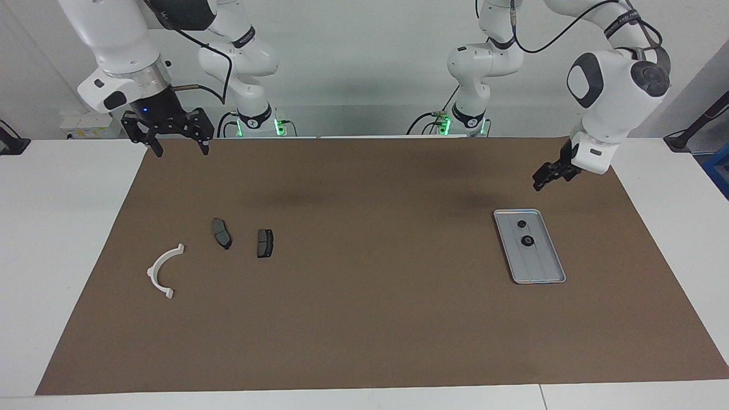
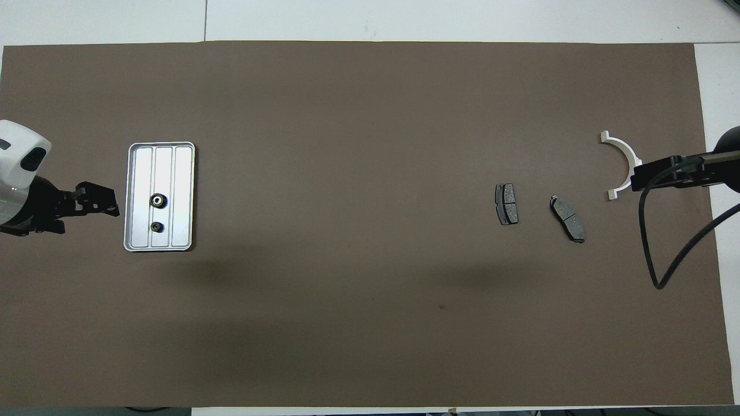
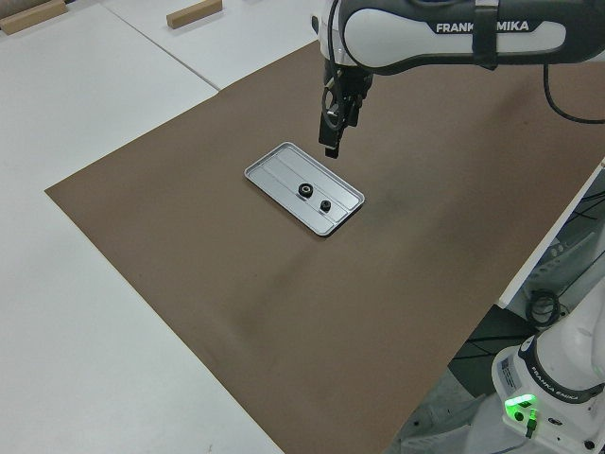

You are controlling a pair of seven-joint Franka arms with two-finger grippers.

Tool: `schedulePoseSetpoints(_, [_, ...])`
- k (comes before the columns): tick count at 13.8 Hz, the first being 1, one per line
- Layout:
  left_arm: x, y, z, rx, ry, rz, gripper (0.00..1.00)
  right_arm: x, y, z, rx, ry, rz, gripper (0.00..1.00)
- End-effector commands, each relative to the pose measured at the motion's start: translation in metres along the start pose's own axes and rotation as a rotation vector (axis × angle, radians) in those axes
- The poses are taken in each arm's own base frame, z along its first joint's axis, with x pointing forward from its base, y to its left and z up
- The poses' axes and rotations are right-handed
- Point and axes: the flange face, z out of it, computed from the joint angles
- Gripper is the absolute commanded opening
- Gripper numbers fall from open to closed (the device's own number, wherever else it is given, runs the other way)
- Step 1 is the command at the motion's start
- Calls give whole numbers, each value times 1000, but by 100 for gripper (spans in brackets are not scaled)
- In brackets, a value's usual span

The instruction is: Pick bearing gear from pile to tray

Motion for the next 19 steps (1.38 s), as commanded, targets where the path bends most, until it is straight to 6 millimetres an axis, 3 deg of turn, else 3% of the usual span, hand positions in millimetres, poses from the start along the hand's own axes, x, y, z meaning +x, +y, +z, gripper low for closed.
schedulePoseSetpoints(1, [-12,7,-17,4,22,36,100,0,1,2,17,12,4,100])
schedulePoseSetpoints(3, [-15,20,-15,5,30,49,100,0,1,2,17,10,4,100])
schedulePoseSetpoints(7, [-8,13,-22,-1,41,38,100,-1,2,2,17,9,5,100])
schedulePoseSetpoints(10, [7,22,-75,11,1,54,100,-1,2,2,17,9,5,100])
schedulePoseSetpoints(12, [5,21,-98,3,29,54,100,-1,2,2,17,7,5,100])
schedulePoseSetpoints(19, [-1,31,-106,0,49,74,100,-1,2,2,17,7,7,100])
